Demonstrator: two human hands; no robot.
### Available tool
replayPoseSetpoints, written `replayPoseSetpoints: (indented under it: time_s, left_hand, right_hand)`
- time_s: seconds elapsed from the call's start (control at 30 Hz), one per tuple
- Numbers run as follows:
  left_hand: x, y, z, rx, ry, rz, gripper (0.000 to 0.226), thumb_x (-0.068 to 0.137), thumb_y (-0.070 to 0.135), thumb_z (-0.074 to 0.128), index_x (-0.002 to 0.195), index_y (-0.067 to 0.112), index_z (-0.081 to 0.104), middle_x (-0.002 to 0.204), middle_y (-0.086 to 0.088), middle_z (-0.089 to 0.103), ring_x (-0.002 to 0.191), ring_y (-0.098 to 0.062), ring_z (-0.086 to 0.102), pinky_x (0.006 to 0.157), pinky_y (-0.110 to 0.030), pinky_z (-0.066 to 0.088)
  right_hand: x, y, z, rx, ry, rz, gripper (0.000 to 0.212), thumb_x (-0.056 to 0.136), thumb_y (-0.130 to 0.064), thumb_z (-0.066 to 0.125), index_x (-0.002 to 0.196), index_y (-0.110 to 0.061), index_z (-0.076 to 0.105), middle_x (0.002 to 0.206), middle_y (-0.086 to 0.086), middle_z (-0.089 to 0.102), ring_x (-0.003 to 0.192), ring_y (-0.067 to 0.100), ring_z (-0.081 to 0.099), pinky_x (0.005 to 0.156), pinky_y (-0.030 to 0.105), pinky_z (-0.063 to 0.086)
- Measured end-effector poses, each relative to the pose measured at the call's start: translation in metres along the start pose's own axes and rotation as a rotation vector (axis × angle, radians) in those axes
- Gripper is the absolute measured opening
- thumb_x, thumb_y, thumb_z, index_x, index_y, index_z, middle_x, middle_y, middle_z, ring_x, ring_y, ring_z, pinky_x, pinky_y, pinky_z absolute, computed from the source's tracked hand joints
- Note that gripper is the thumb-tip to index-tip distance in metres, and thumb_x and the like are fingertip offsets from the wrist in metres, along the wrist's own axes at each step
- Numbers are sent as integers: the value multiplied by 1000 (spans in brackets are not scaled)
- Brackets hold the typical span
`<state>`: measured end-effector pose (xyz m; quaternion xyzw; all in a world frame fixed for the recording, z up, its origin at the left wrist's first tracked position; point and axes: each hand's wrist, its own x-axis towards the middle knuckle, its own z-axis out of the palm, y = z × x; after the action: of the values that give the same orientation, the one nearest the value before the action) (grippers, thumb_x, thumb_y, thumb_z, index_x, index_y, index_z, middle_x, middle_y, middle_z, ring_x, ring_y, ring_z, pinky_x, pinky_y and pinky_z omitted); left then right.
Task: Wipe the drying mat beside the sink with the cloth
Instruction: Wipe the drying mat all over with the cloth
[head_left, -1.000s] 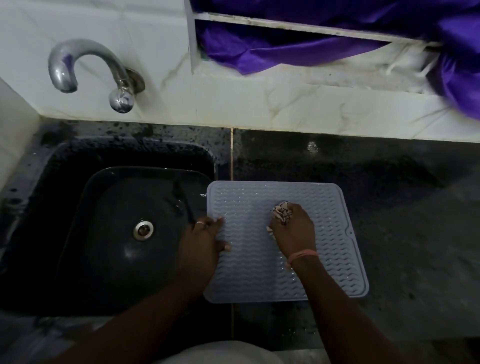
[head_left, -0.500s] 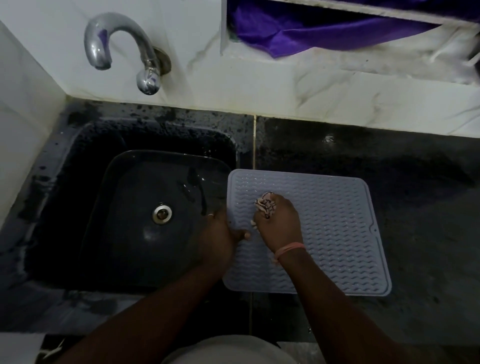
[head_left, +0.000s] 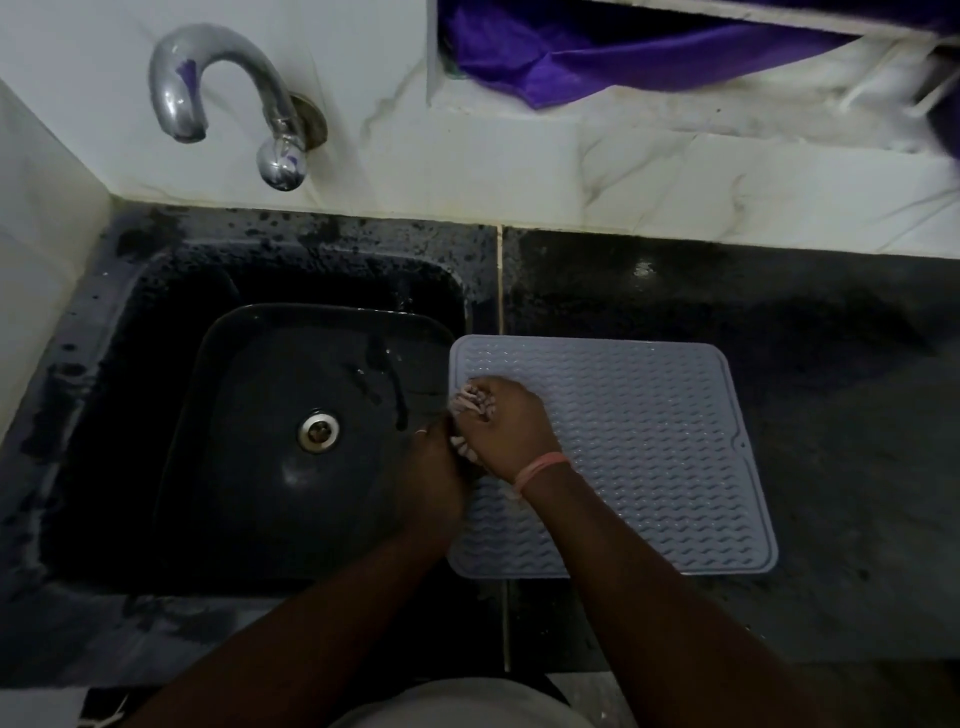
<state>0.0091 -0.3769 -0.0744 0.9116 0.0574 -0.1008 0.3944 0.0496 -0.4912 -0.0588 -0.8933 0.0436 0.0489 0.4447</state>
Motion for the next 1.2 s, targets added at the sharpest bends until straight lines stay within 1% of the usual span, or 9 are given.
replayPoseSetpoints:
  time_s: [0.1,0.2,0.3,0.37,0.43,0.57,0.7,1.0,1.2]
  left_hand:
    - [-3,5,0,-124,-39,-53,45,92,30,51,126,0,56,124,-20,63,115,-35,60,104,-34,47]
    - [-2,5,-1,-186,-11,-62,44,95,16,64,134,0,54,127,-20,62,117,-36,60,100,-15,43]
    - [3,5,-3,-35,-89,-83,83,85,31,77,154,22,32,139,-14,49,121,-35,55,100,-43,48]
    - [5,5,-1,-67,-105,-96,89,84,32,78,157,25,27,144,-15,43,125,-37,52,93,-33,48]
    - [6,6,1,-144,-115,-109,79,89,28,74,156,20,31,142,-15,46,124,-37,52,81,-22,46]
    - [8,3,-1,80,-167,-101,91,83,43,76,157,35,24,145,-18,38,118,-37,54,97,-43,44]
    - [9,1,4,83,-148,-119,89,82,43,76,156,35,27,147,-22,38,123,-41,52,98,-49,44]
    - [10,4,6,155,-139,-136,89,82,43,76,156,30,29,147,-23,42,124,-39,52,97,-48,47]
    - [9,6,5,174,-142,-108,87,83,41,75,156,27,30,146,-23,44,126,-38,51,97,-47,46]
  right_hand:
    - [8,-8,-9,57,-136,63,17,82,-42,72,89,-27,72,81,-11,73,76,-2,67,69,9,47]
    - [6,-6,-23,230,-167,130,7,81,-38,68,83,-32,70,77,-17,73,73,-4,68,63,12,49]
    - [-10,11,-47,385,-17,187,9,84,-29,72,92,-23,73,85,-7,76,81,9,73,71,27,59]
    - [-27,30,-75,483,101,227,11,88,-23,73,99,-19,73,86,-1,77,78,17,75,68,34,61]
    - [-44,54,-107,508,237,245,11,92,-16,70,104,-17,71,85,-4,77,72,12,74,60,25,59]
    - [-68,102,-165,242,514,292,22,94,-16,70,115,-11,68,97,-5,71,80,-10,66,71,11,55]
    - [-66,137,-193,47,500,383,24,92,-23,69,112,-9,71,105,12,71,96,22,69,90,41,57]
    - [-57,157,-185,-101,461,335,28,90,-18,68,116,-7,69,115,15,60,102,31,63,99,38,50]
    - [-43,151,-202,-107,373,383,27,92,-22,62,70,-7,62,74,11,66,70,24,63,67,31,49]
